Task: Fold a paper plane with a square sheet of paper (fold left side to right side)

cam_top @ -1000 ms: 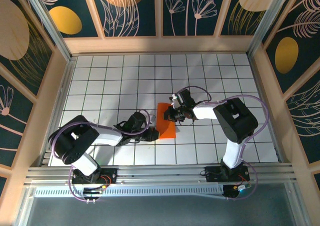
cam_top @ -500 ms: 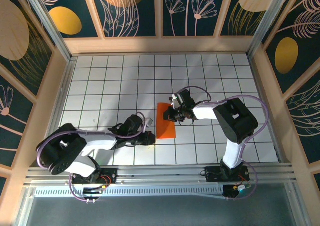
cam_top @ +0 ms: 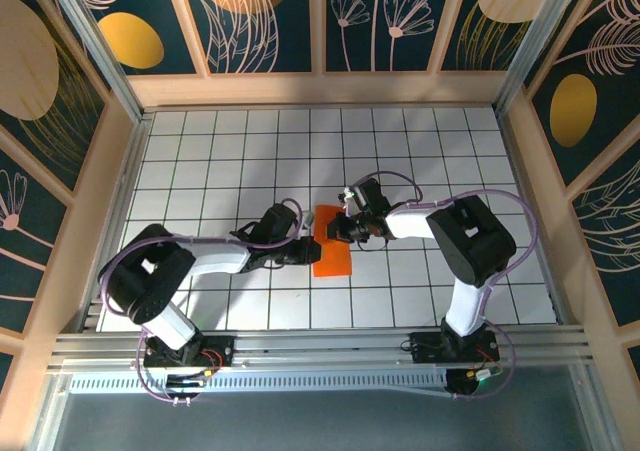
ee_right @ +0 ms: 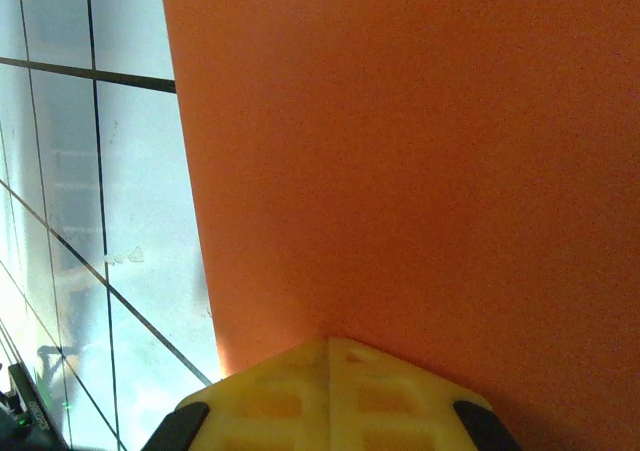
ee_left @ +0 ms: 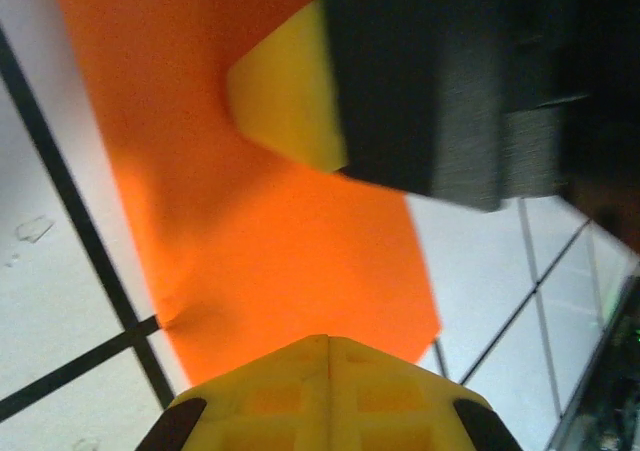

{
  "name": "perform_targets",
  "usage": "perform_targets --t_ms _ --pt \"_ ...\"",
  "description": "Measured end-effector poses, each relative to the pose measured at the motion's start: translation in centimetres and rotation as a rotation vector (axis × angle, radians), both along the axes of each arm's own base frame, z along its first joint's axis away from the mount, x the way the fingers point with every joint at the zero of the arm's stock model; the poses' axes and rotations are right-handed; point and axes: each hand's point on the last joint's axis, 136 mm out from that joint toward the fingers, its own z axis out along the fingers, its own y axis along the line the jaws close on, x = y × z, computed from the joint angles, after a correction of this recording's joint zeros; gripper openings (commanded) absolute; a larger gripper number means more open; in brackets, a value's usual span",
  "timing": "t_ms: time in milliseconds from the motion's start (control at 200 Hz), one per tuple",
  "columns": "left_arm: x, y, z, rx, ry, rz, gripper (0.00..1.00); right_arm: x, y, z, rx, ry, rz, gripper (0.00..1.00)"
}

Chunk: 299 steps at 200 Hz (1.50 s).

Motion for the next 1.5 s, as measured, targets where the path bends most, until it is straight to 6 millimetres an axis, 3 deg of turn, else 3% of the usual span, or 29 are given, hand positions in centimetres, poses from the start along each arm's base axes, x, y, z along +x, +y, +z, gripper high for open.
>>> perform_targets --t_ms 170,465,731,861,961,1126,1496 --pt "-0.3 0.3 -1.8 0.036 0.035 -0.002 0.00 0.0 0.0 0.0 0.000 -0.001 0.000 0.00" --pt "-0.4 0.0 -1.9 0.053 0.020 -0.009 0.00 0.0 0.0 0.5 -0.022 0.006 -0.001 0.03" --pt "-0.4 -0.4 -1.9 0.061 0.007 -0.010 0.00 0.3 -0.3 5.3 0.003 -0.081 -0.005 0.00" --pt "-0.4 -0.5 -1.9 0.063 0.007 -0.003 0.00 -1.4 -1.2 7.0 0.022 -0.108 -0.004 0.00" --pt "-0.4 -0.5 -1.9 0.066 0.004 -0.002 0.00 -4.0 -2.1 6.1 0.014 -0.072 0.004 0.00" --pt "-0.4 -0.6 -1.9 0.067 0.002 -0.002 0.00 -7.9 -2.7 2.8 -0.034 0.036 0.028 0.00" --pt "-0.6 -0.7 -1.8 0.059 0.032 0.022 0.01 -8.6 -2.7 0.0 -0.089 0.097 0.032 0.00"
